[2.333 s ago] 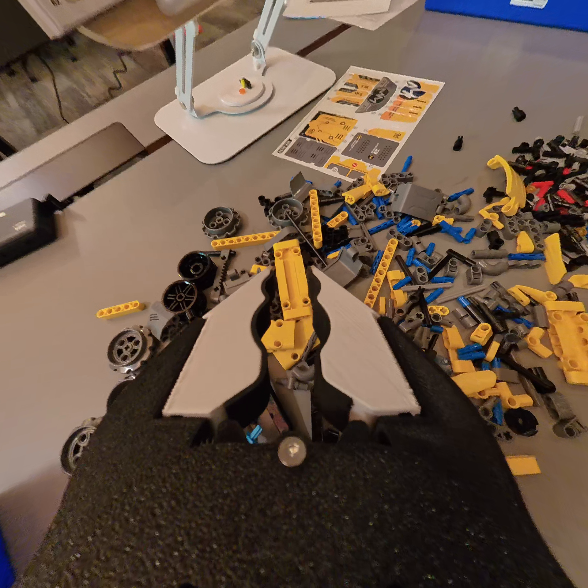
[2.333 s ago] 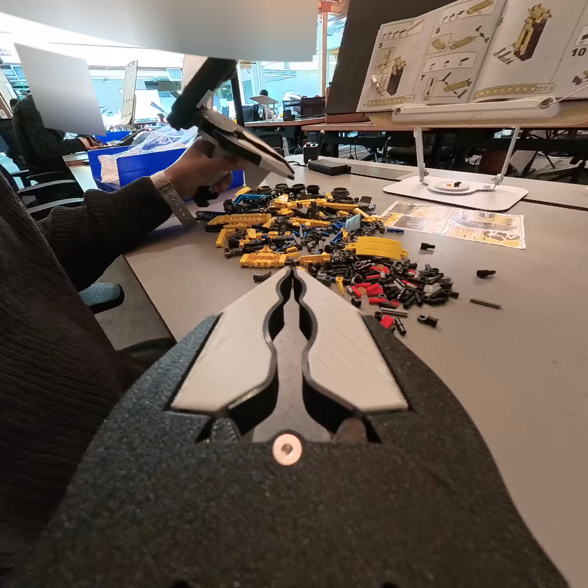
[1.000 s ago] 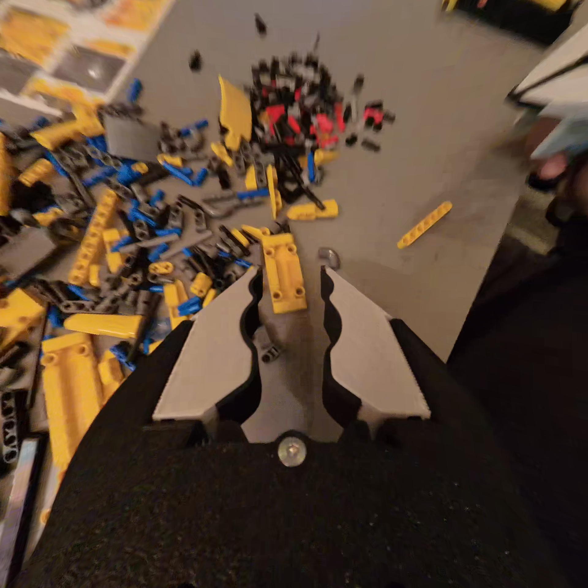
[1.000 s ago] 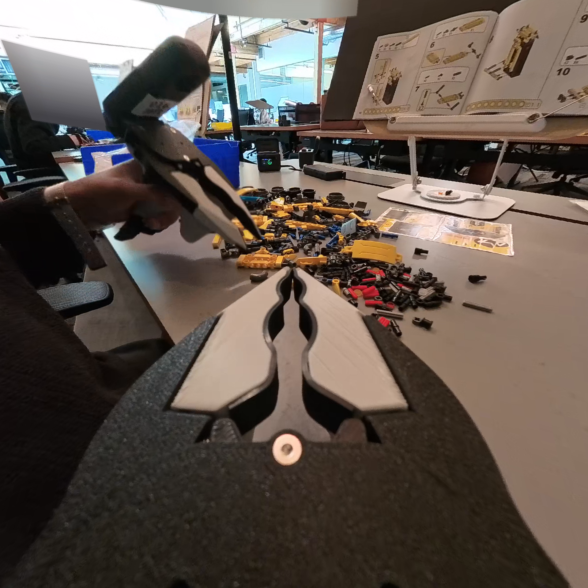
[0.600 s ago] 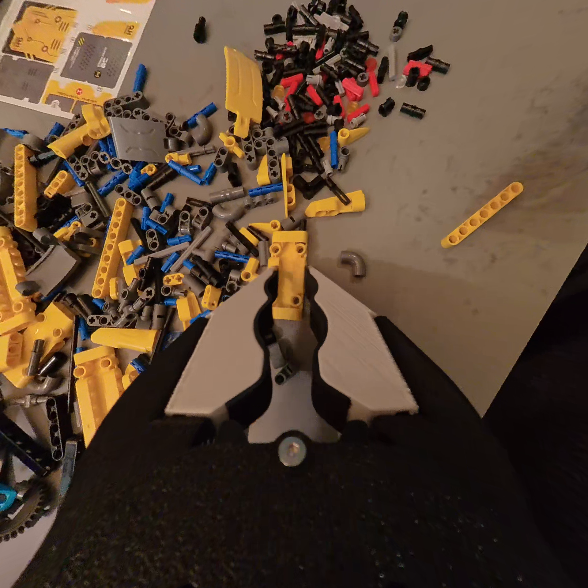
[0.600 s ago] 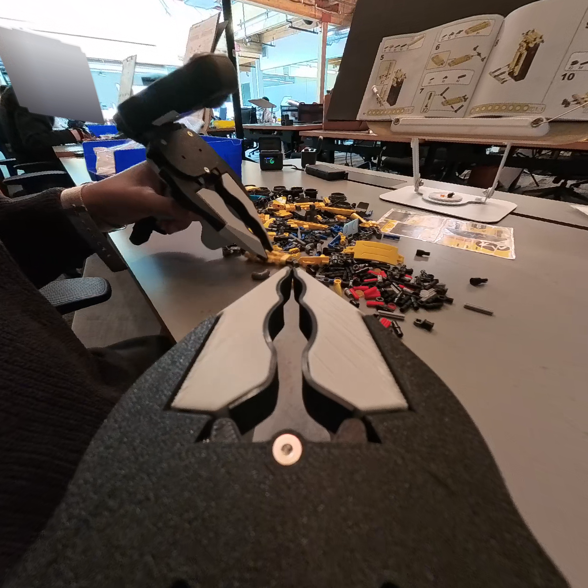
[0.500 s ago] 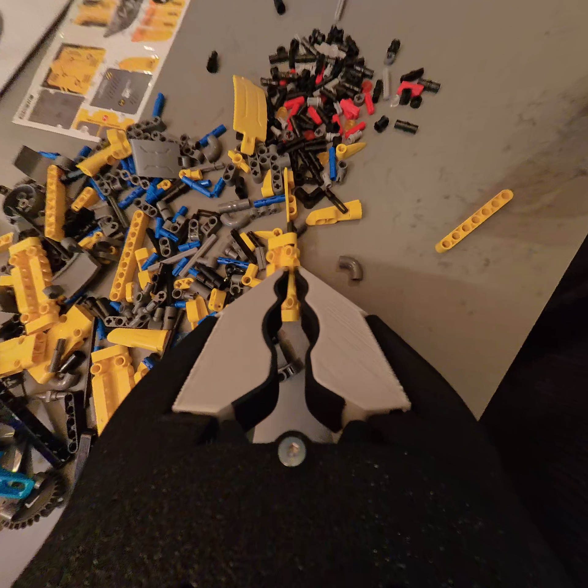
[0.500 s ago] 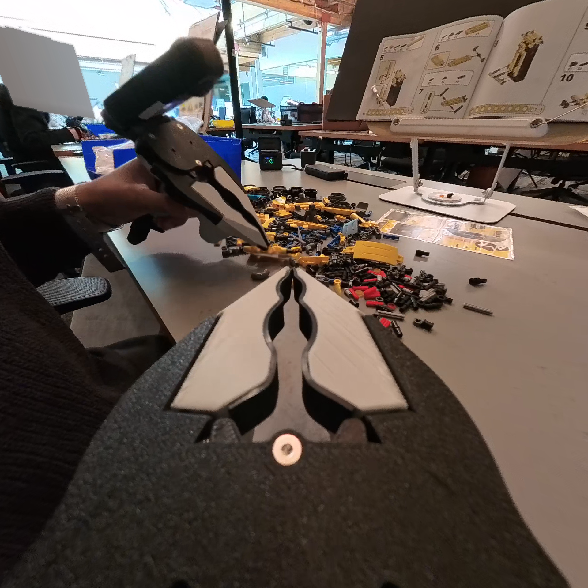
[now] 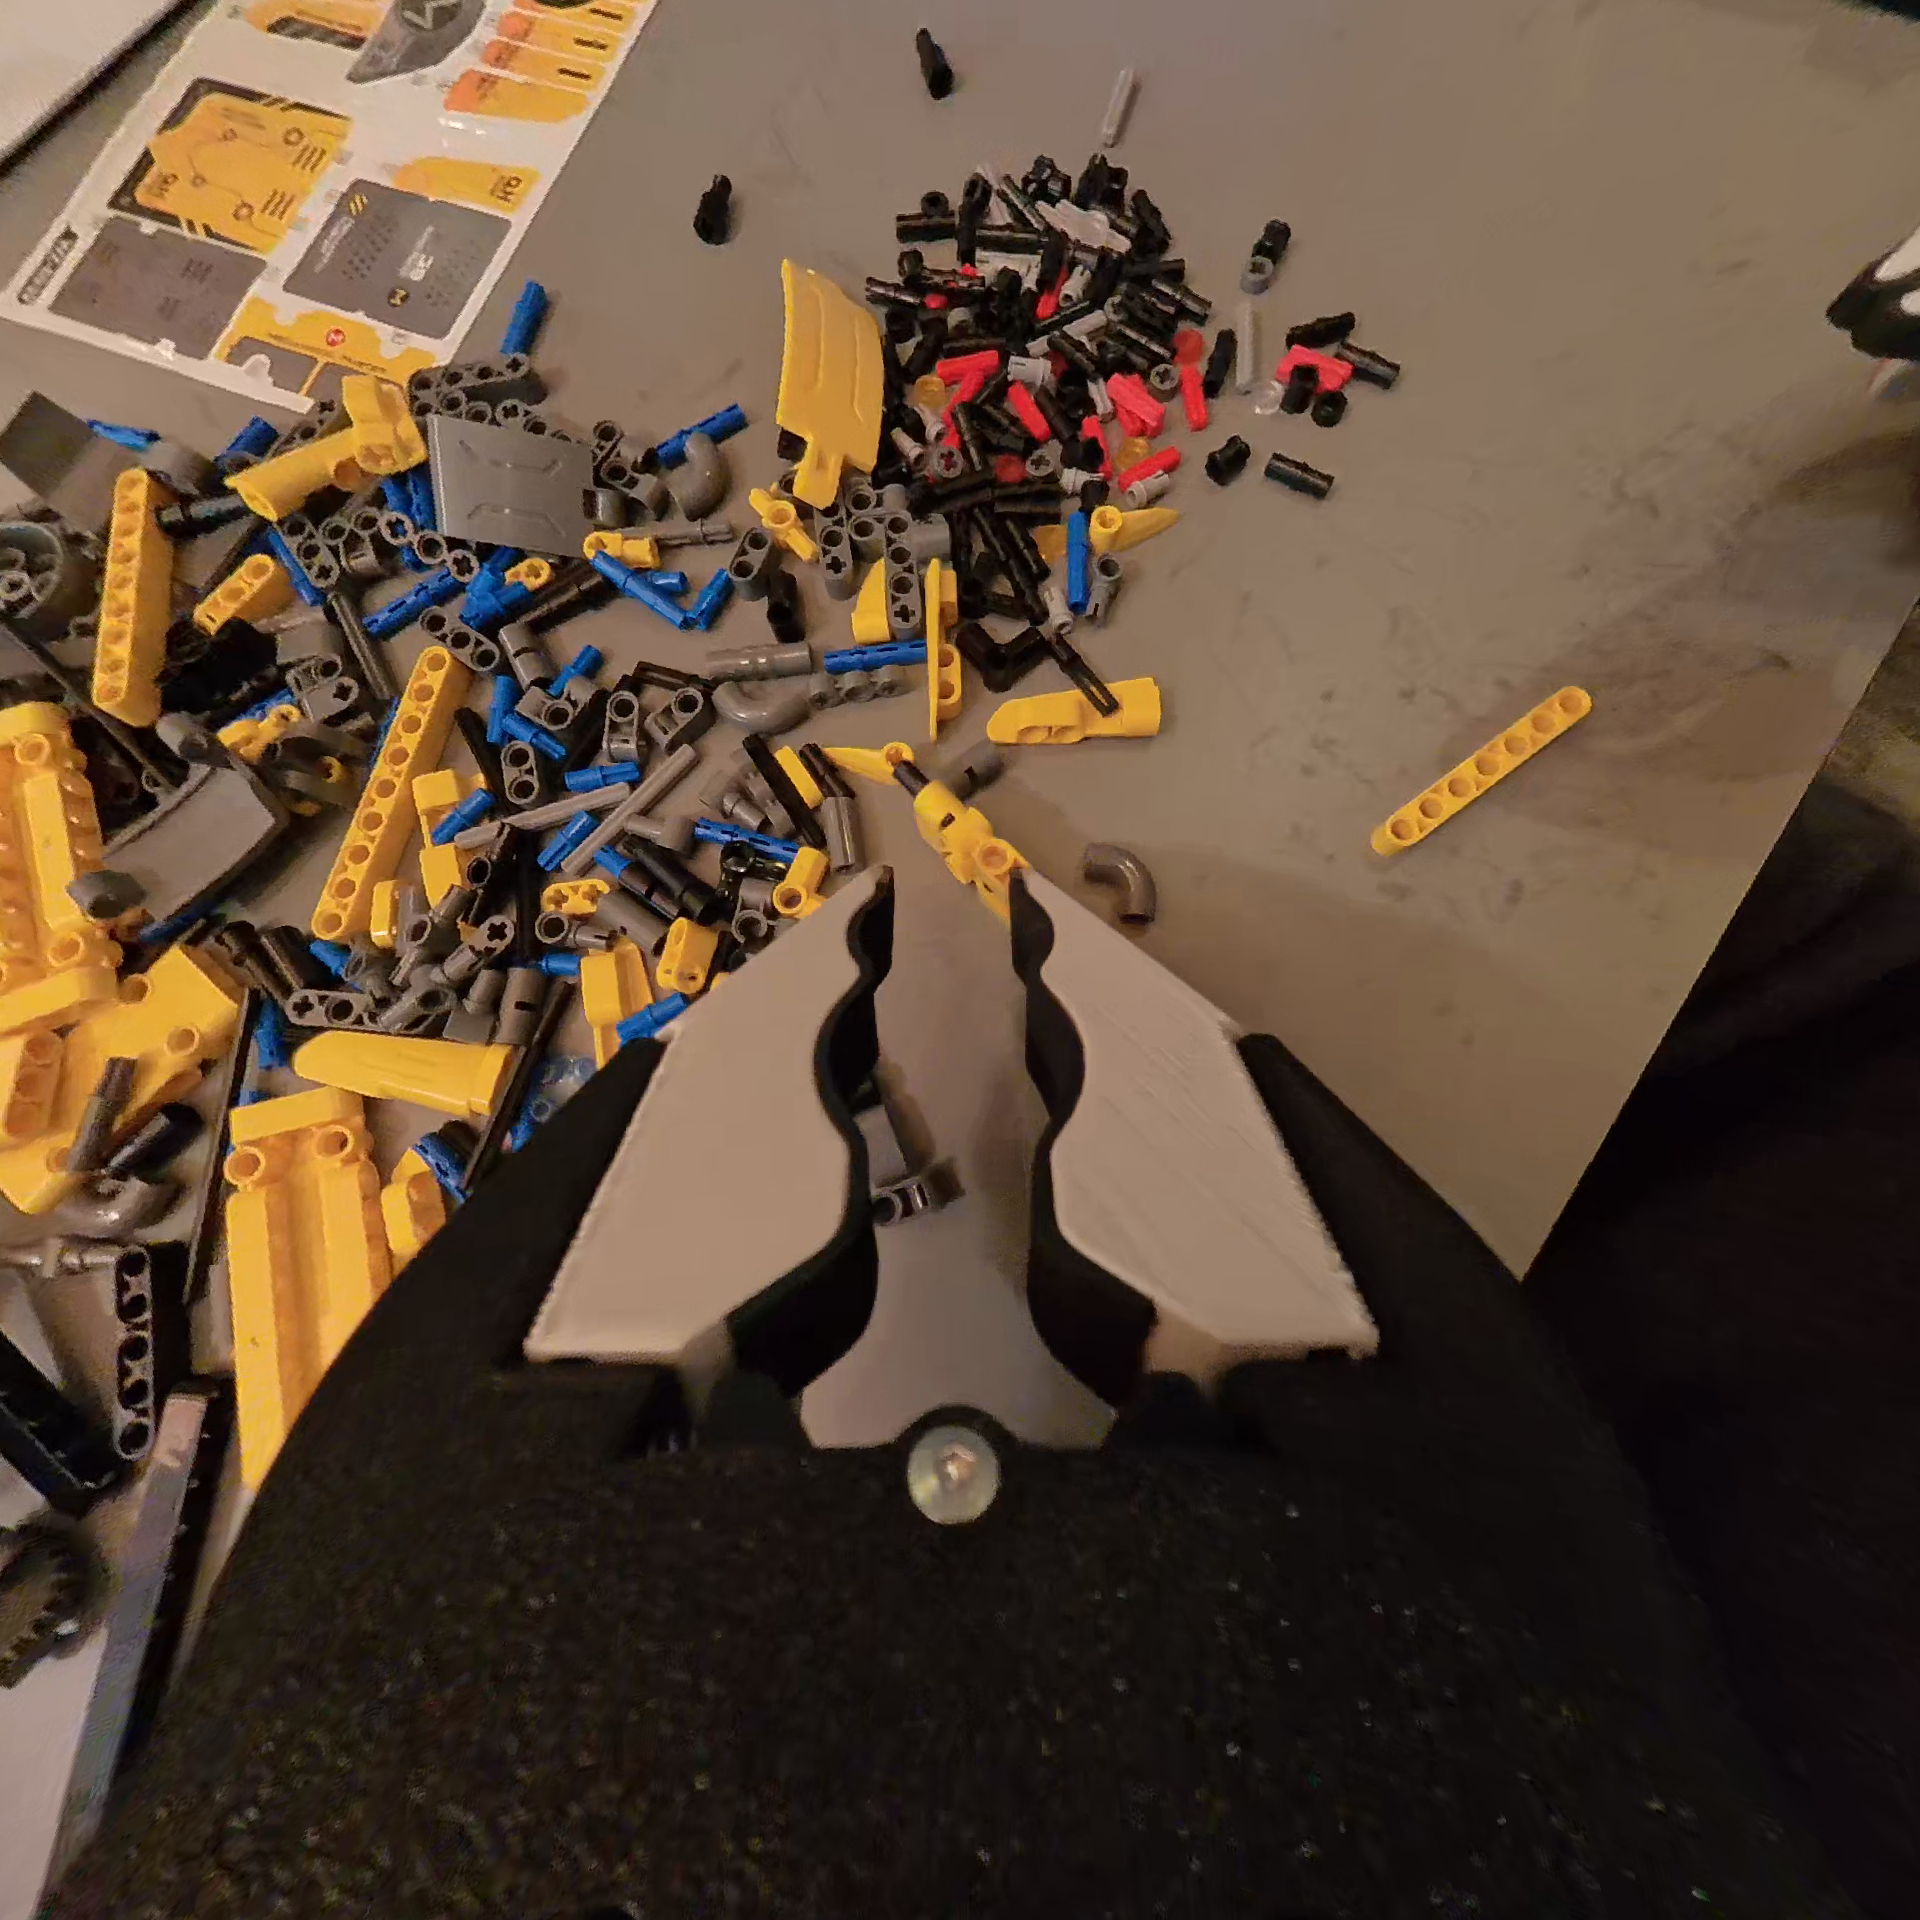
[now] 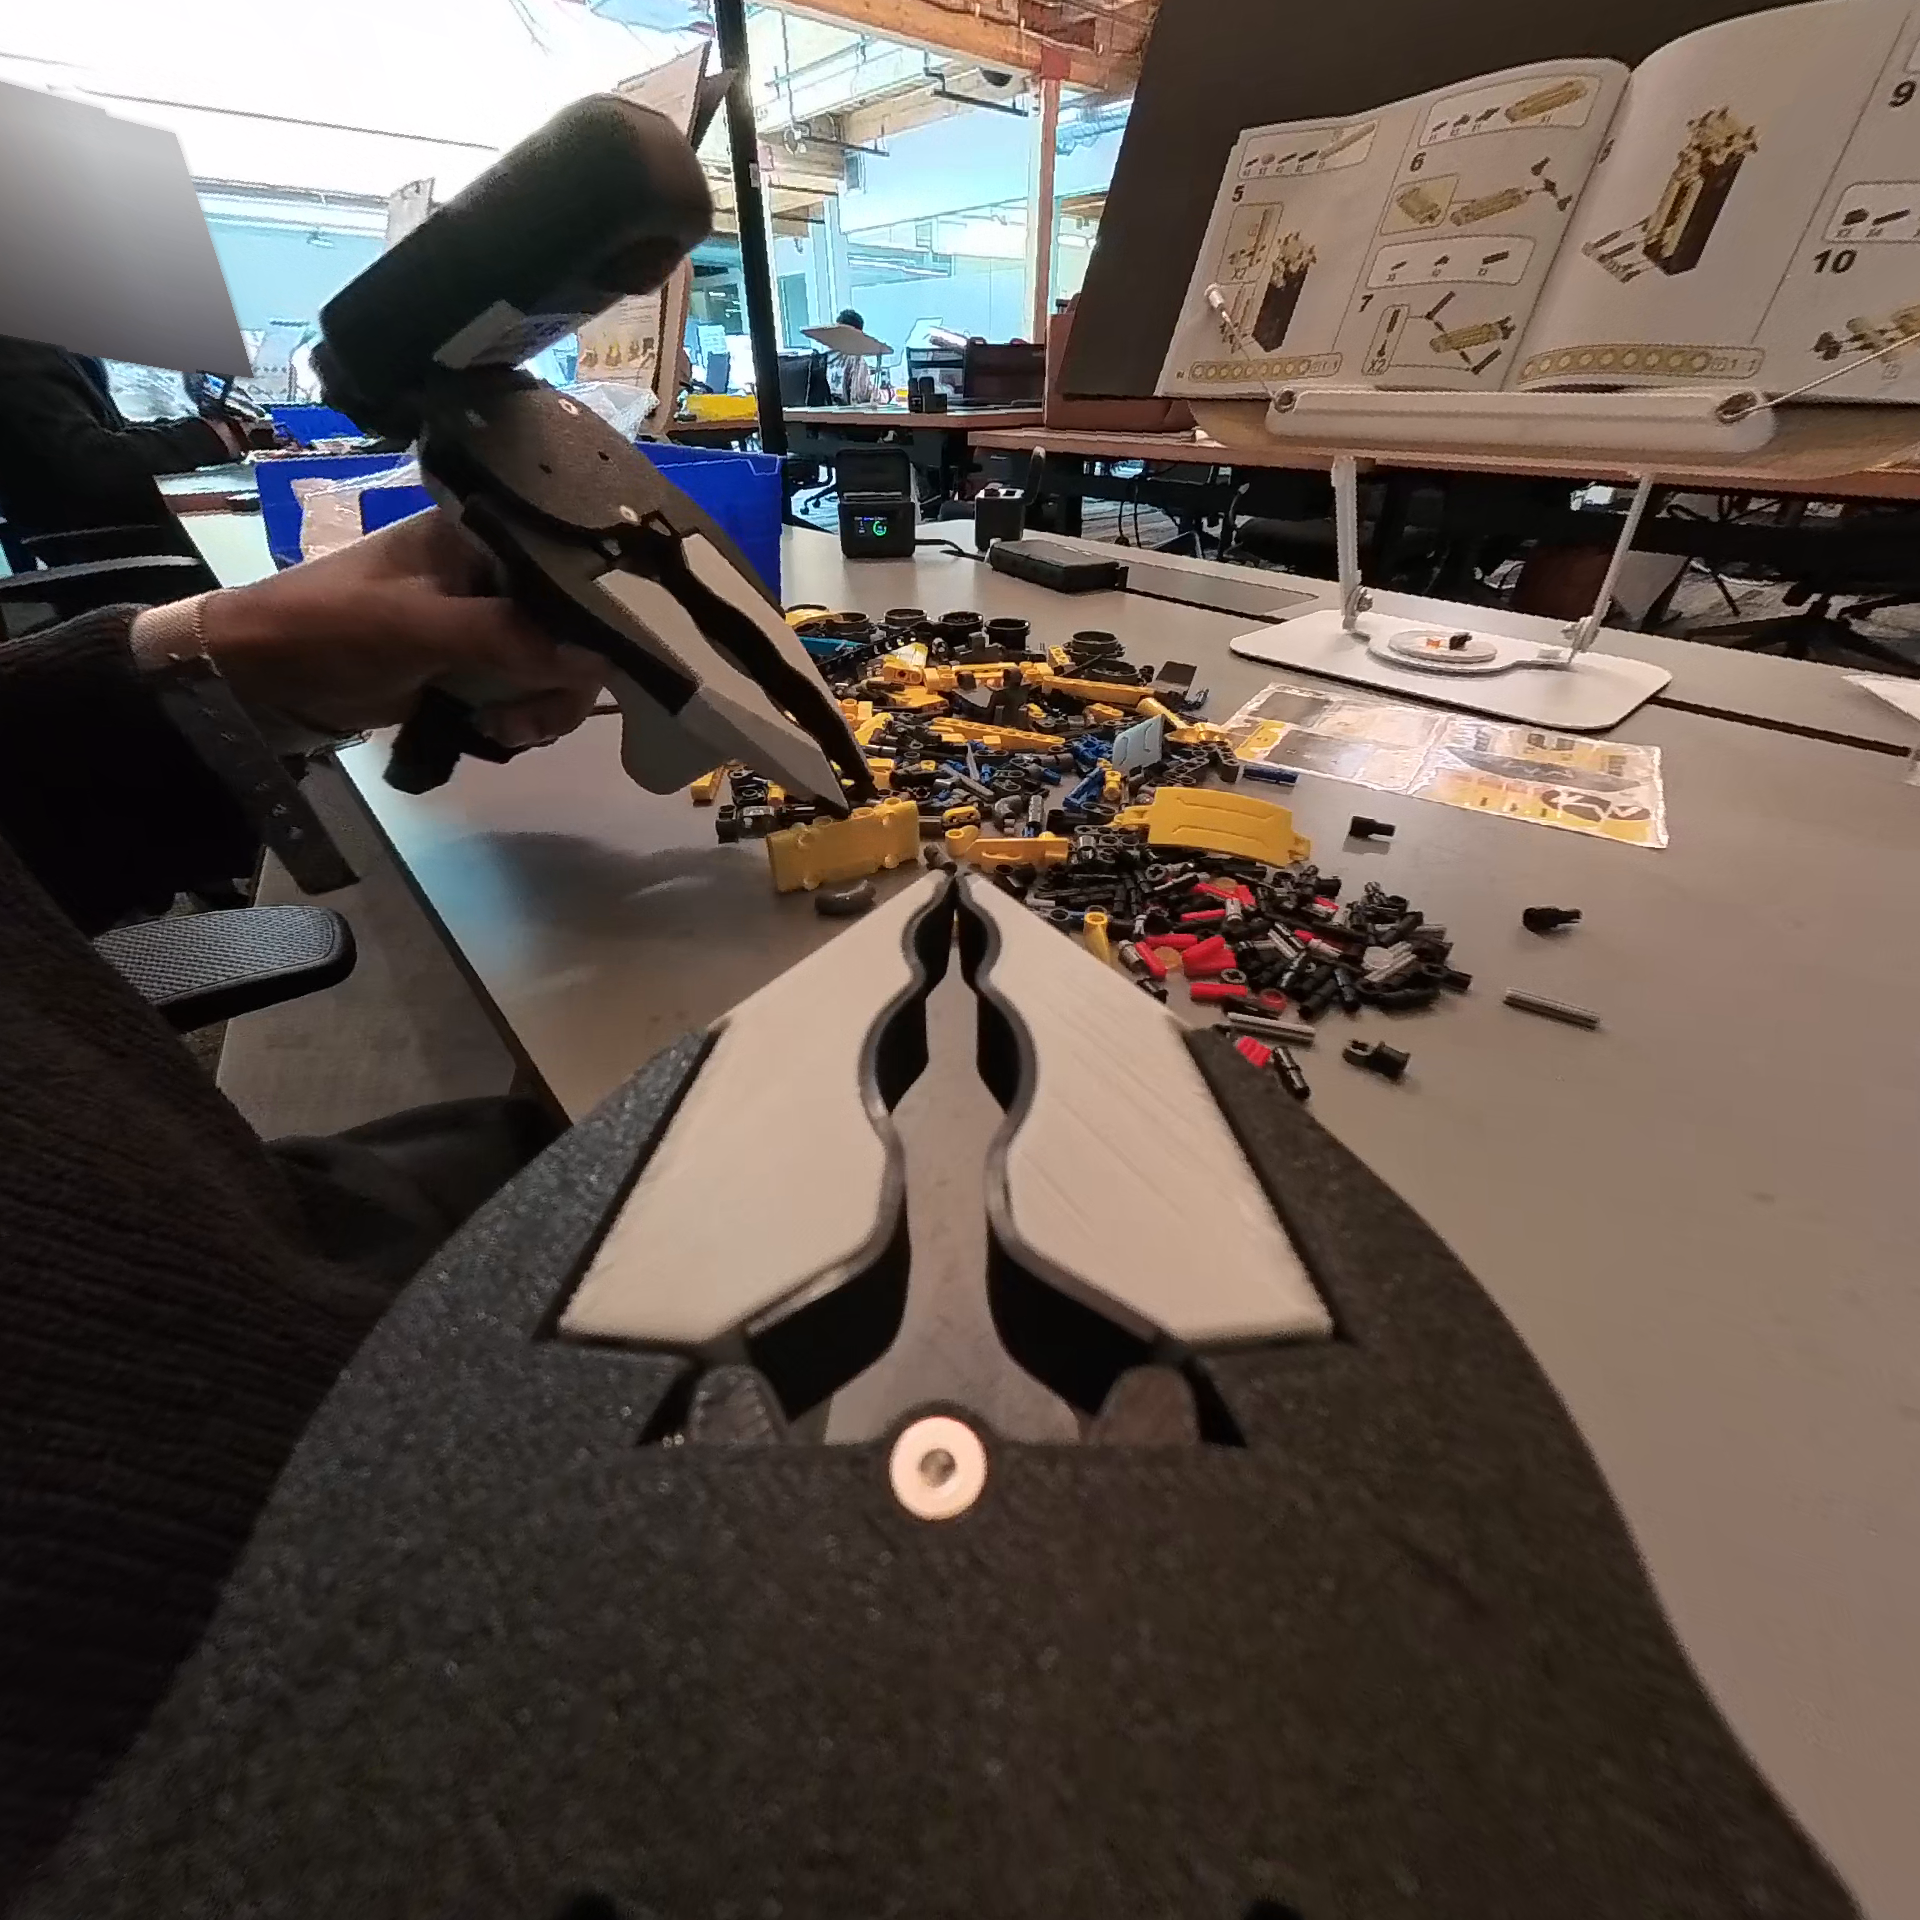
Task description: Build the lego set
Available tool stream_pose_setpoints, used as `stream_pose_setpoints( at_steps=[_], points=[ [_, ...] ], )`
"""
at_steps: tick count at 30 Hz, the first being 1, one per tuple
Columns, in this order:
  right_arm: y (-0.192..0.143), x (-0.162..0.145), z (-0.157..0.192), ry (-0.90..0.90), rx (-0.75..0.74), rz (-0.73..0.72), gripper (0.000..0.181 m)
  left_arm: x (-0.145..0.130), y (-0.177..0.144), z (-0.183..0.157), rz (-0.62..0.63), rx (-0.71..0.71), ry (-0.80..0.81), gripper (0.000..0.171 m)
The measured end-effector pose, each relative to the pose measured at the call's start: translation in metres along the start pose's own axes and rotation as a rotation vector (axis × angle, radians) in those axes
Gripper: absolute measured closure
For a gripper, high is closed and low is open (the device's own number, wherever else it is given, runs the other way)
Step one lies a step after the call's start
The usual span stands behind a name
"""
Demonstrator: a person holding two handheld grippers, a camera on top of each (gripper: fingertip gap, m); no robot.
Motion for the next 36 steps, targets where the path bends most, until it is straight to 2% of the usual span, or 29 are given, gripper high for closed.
stream_pose_setpoints(
  at_steps=[6,10,14,17,19,23,25,30,33,36],
  points=[
    [0.000,0.000,0.000,-0.002,0.000,-0.001,0.181,0.001,-0.004,-0.001,-0.034,-0.025,-0.141,0.145],
    [-0.001,0.000,0.000,-0.008,-0.002,-0.006,0.181,0.001,-0.004,0.011,-0.040,0.070,-0.187,0.143],
    [-0.001,0.000,0.001,-0.010,-0.002,-0.006,0.181,0.009,0.000,-0.001,-0.056,0.014,-0.201,0.141],
    [-0.001,0.000,0.001,-0.011,-0.002,-0.008,0.181,0.005,0.009,-0.003,-0.012,0.032,-0.168,0.132],
    [-0.001,0.000,0.001,-0.012,-0.002,-0.010,0.181,-0.001,0.014,-0.002,0.034,0.055,-0.152,0.132],
    [-0.001,0.000,0.001,-0.014,-0.004,-0.014,0.181,-0.004,0.013,-0.006,0.049,0.018,-0.131,0.133],
    [-0.001,0.000,0.000,-0.013,-0.005,-0.013,0.181,-0.007,0.009,-0.008,0.063,-0.020,-0.110,0.136],
    [0.000,0.000,-0.002,0.011,-0.015,-0.001,0.181,-0.024,-0.004,-0.011,0.146,-0.081,0.027,0.156],
    [0.003,-0.002,-0.003,0.034,-0.005,0.028,0.181,-0.037,-0.011,-0.017,0.192,-0.121,0.148,0.157],
    [0.007,-0.004,-0.002,0.056,0.017,0.067,0.181,-0.042,-0.017,-0.020,0.193,-0.149,0.203,0.158]
  ],
)
Point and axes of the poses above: each gripper's, where its closed fingertips meet, y out along the fingers, x out of its top, z = x × y across the jaws, the point moved 4 cm from there along -y, back along the fingers, and after that the axes turned 3 degrees about y, right-handed, at the moved point
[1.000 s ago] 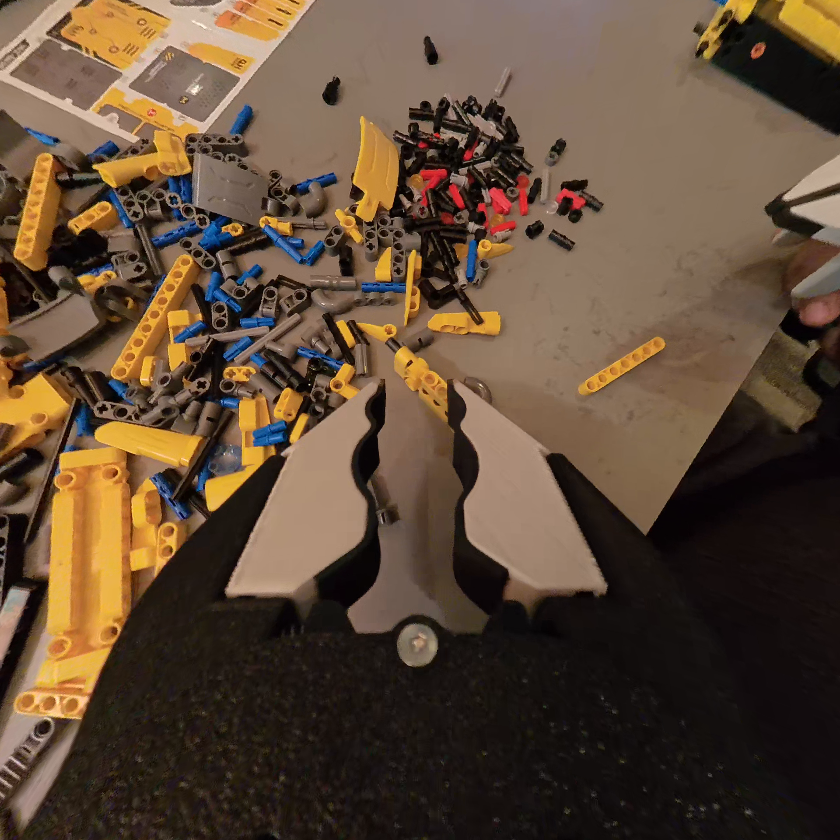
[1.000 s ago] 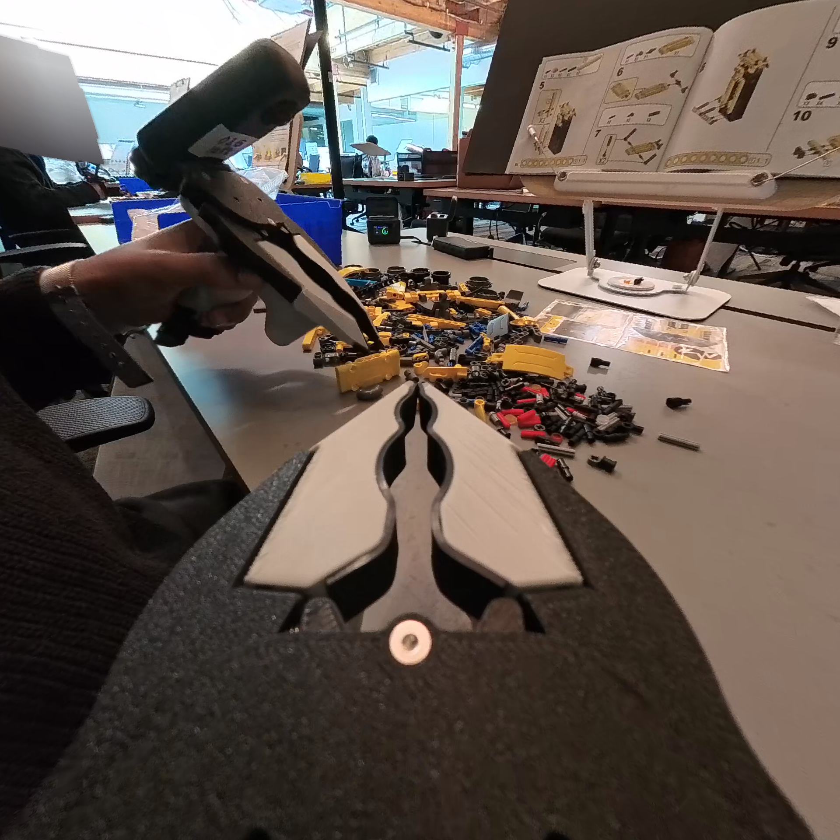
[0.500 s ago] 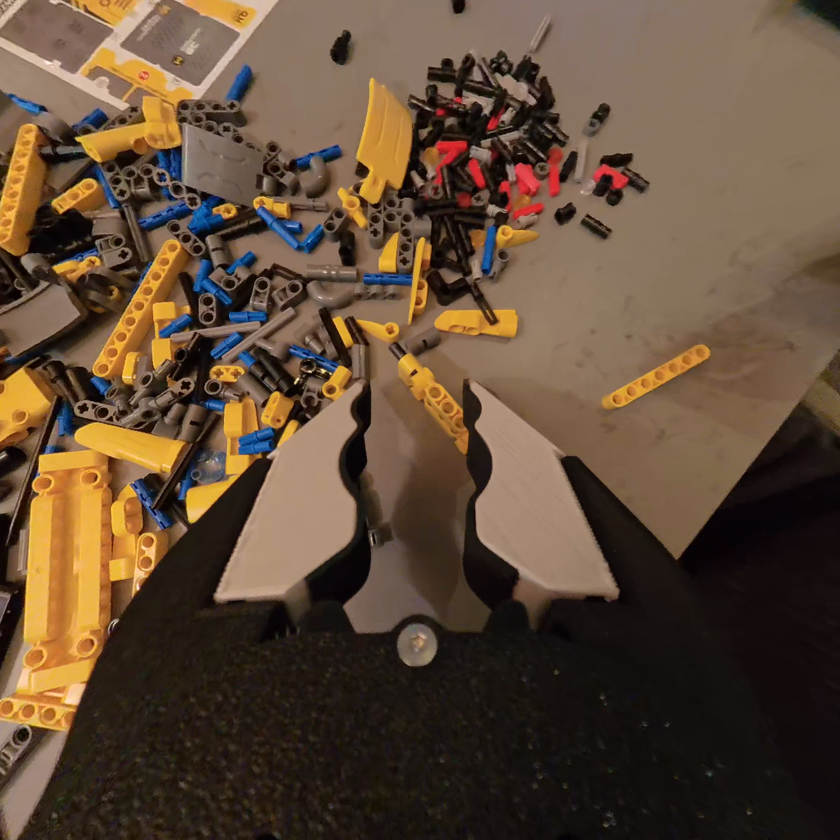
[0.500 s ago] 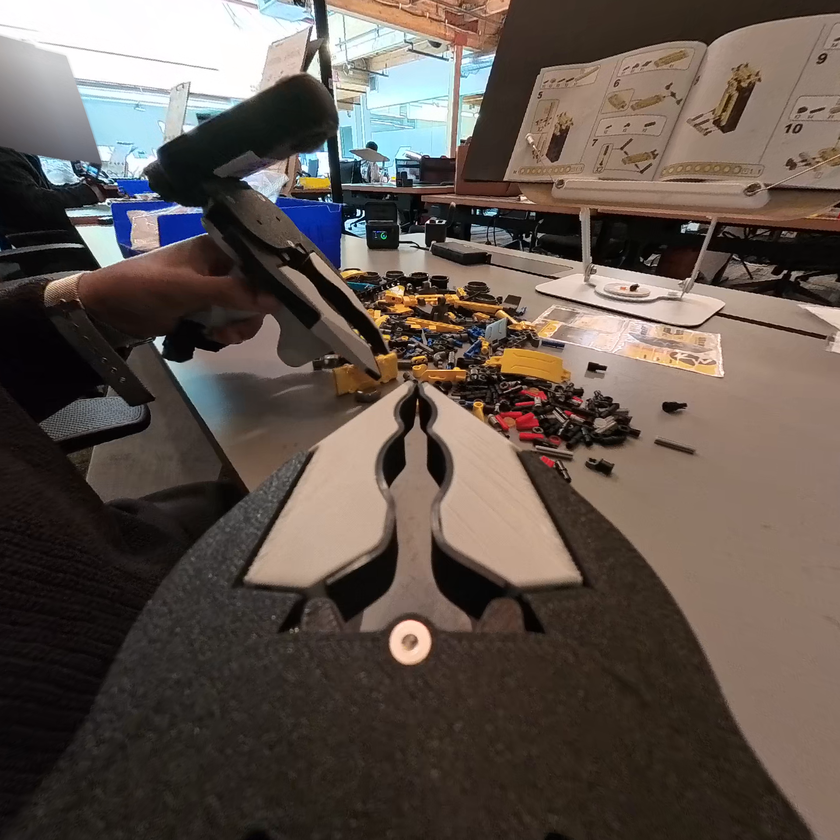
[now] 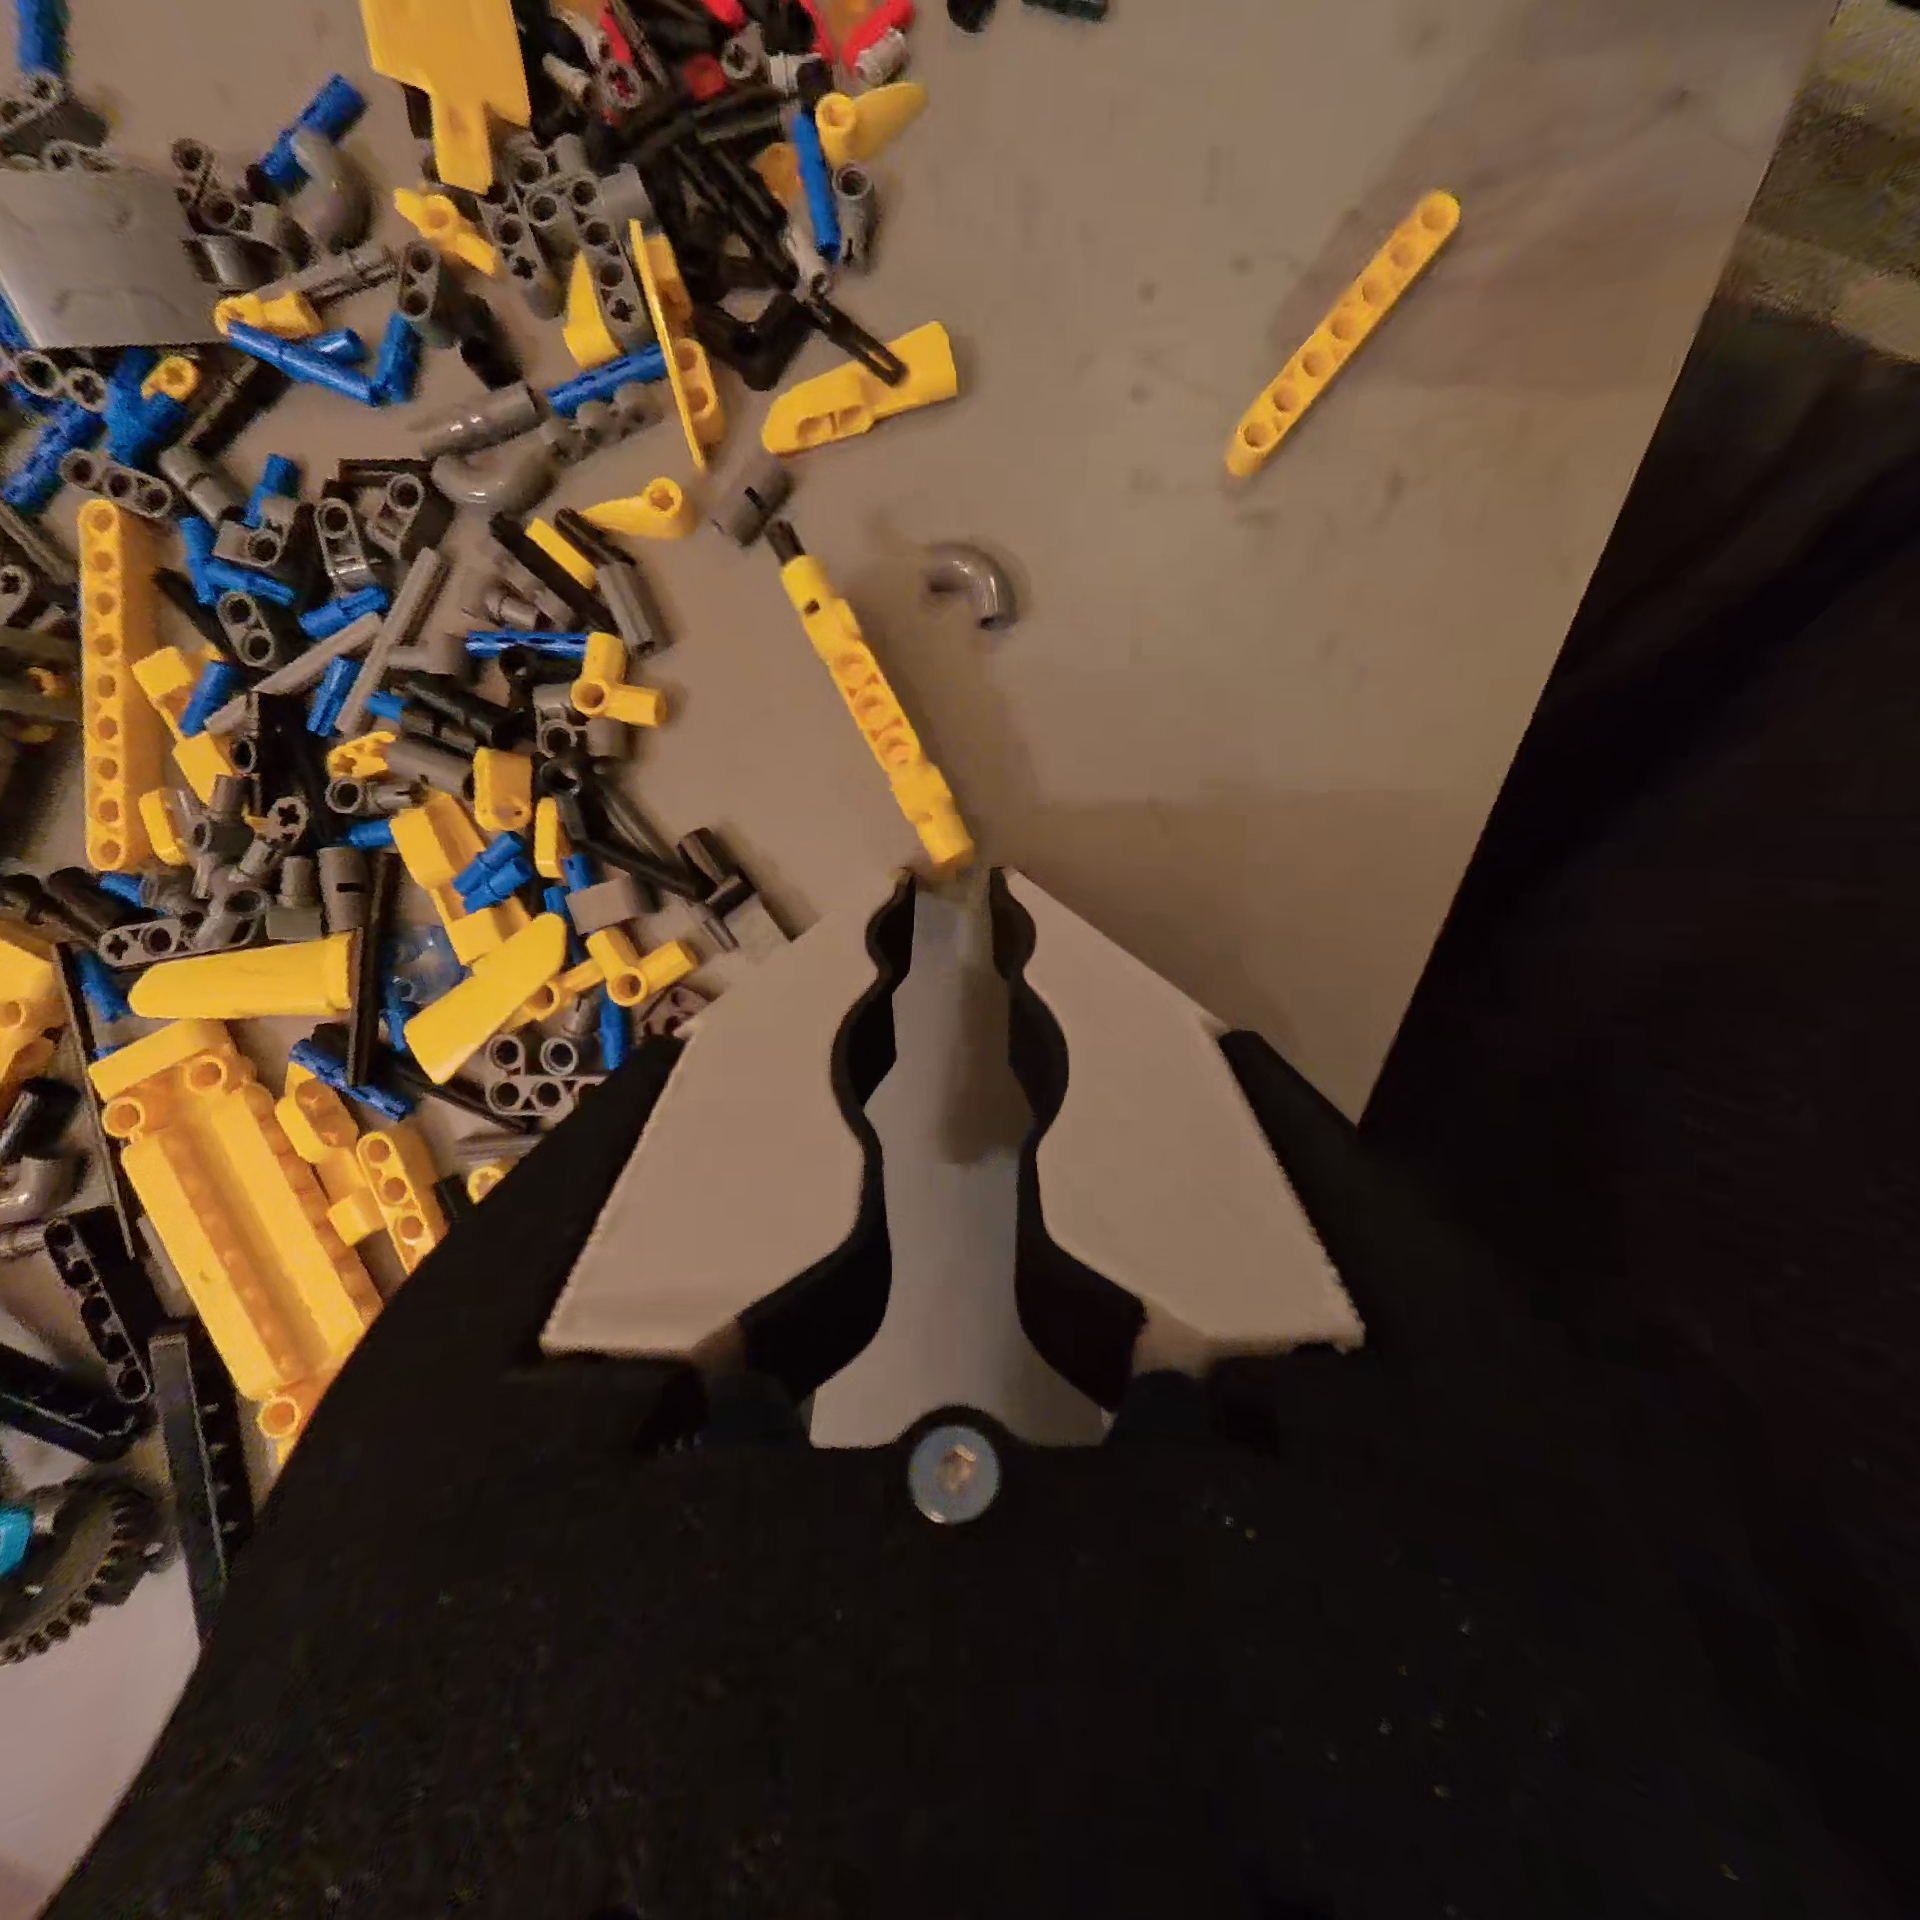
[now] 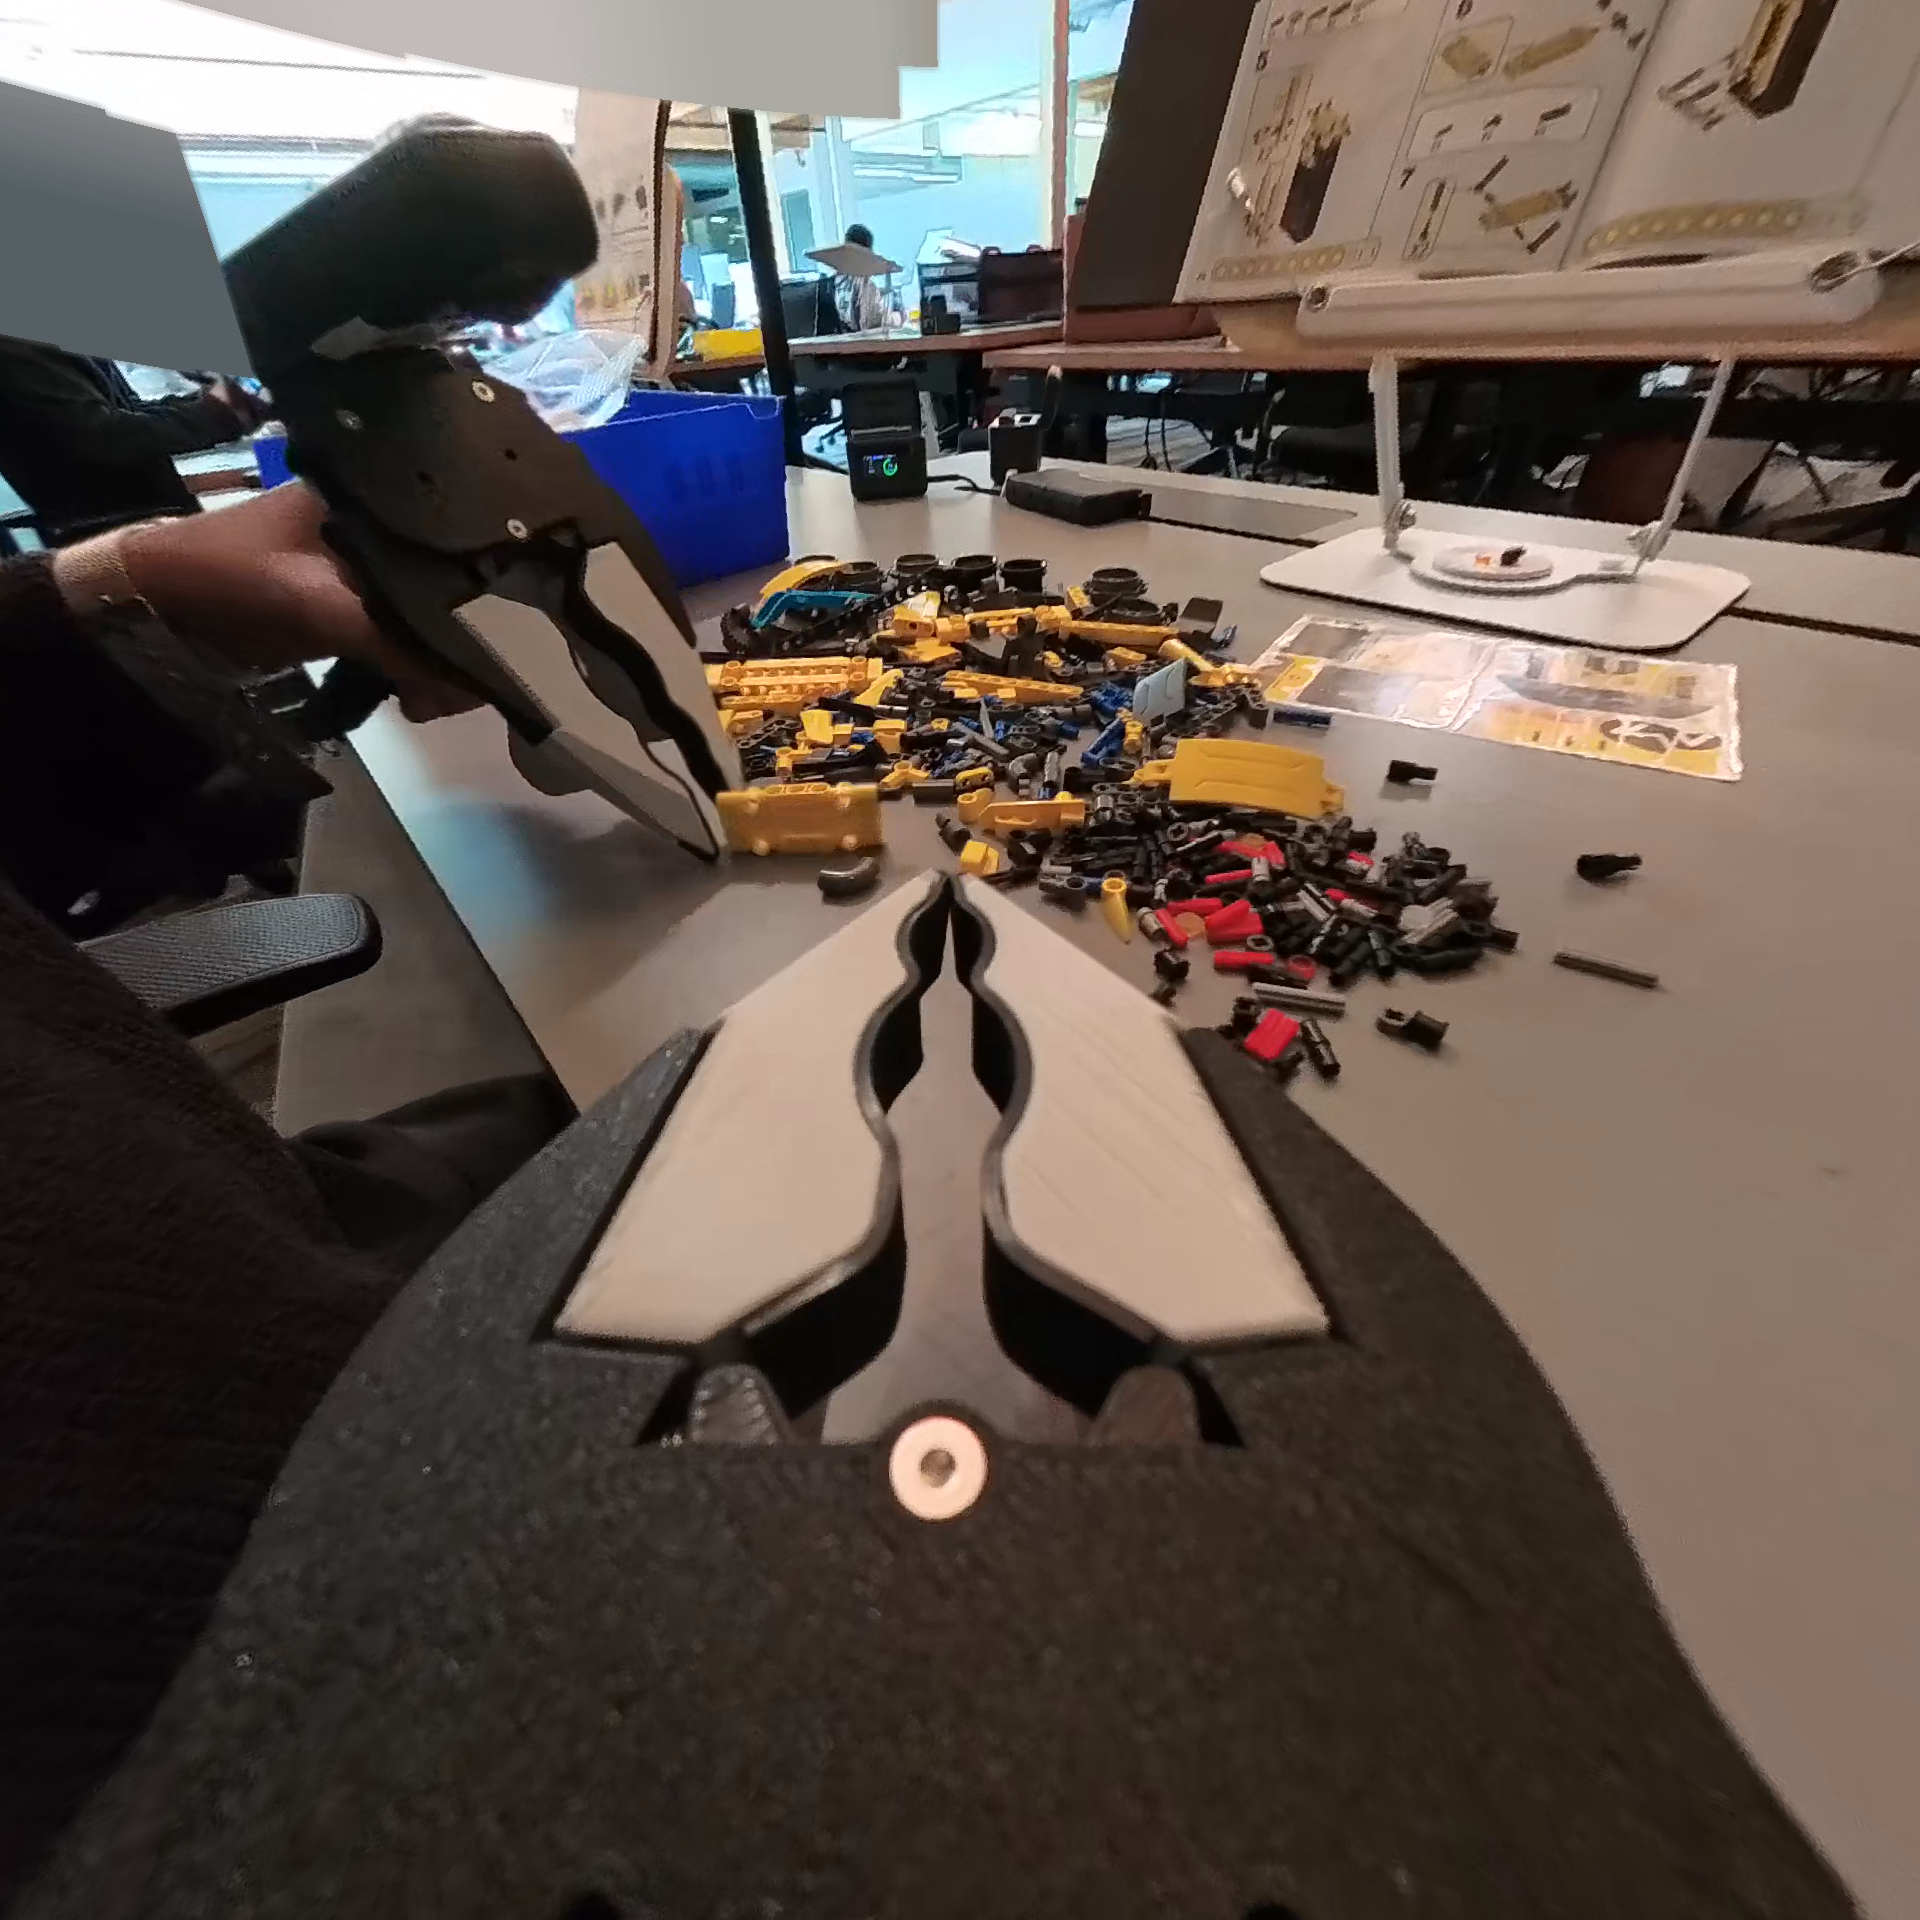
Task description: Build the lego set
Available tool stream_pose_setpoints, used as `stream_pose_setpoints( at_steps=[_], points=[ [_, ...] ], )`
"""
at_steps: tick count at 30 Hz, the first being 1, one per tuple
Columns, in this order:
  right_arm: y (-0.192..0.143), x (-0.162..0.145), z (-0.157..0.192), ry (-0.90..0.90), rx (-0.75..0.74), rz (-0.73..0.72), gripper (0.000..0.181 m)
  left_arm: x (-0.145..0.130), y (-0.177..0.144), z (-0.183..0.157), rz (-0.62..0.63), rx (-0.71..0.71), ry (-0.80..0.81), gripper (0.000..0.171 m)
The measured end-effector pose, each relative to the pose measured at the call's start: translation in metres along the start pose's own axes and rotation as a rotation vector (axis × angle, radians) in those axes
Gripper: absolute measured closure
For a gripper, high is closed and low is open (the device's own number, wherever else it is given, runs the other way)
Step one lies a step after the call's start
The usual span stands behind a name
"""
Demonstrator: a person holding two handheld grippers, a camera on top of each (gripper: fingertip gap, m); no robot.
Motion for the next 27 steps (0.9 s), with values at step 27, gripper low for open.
stream_pose_setpoints(
  at_steps=[27],
  points=[
    [0.003,-0.003,-0.003,0.045,0.005,0.034,0.181,0.054,0.010,0.038,-0.315,0.074,-0.547,0.119]
  ],
)
Point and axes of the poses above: each gripper's, where its closed fingertips meet, y out along the fingers, x out of its top, z = x × y across the jaws, the point moved 4 cm from there along -y, back along the fingers, and after that the axes turned 3 degrees about y, right-handed, at the moved point
